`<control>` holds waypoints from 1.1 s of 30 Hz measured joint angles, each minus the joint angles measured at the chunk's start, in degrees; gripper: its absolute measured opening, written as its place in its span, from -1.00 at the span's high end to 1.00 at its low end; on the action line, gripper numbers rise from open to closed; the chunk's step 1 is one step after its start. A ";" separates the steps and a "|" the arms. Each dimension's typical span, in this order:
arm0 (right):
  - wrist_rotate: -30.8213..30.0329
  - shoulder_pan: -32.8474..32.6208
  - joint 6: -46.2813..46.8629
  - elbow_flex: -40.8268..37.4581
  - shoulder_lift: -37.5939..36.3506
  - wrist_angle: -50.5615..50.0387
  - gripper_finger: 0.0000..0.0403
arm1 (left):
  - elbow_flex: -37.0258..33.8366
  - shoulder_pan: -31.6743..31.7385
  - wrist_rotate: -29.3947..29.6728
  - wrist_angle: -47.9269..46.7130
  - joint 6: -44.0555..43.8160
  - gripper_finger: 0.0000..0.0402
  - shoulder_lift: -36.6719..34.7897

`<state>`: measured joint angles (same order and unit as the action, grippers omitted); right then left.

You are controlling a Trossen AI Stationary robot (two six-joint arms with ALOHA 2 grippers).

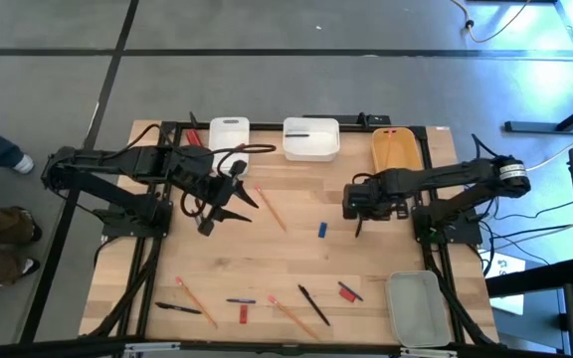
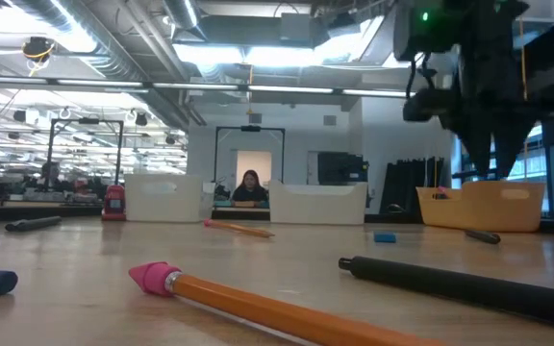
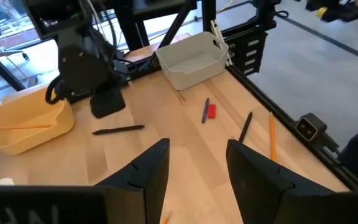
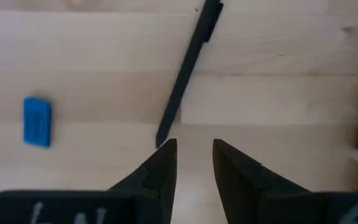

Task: Sort crayons/erasers/pens/pencils in bins
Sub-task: Put the black pen into the gray bin

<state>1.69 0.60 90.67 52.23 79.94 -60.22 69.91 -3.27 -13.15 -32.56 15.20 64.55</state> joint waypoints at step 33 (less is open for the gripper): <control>-1.74 5.92 0.62 -8.68 4.98 14.22 0.48 | 0.00 0.00 0.22 0.02 -1.11 0.25 -0.02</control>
<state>-0.05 6.52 91.29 43.55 84.92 -46.00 69.91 -3.27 -12.93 -32.53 14.09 64.53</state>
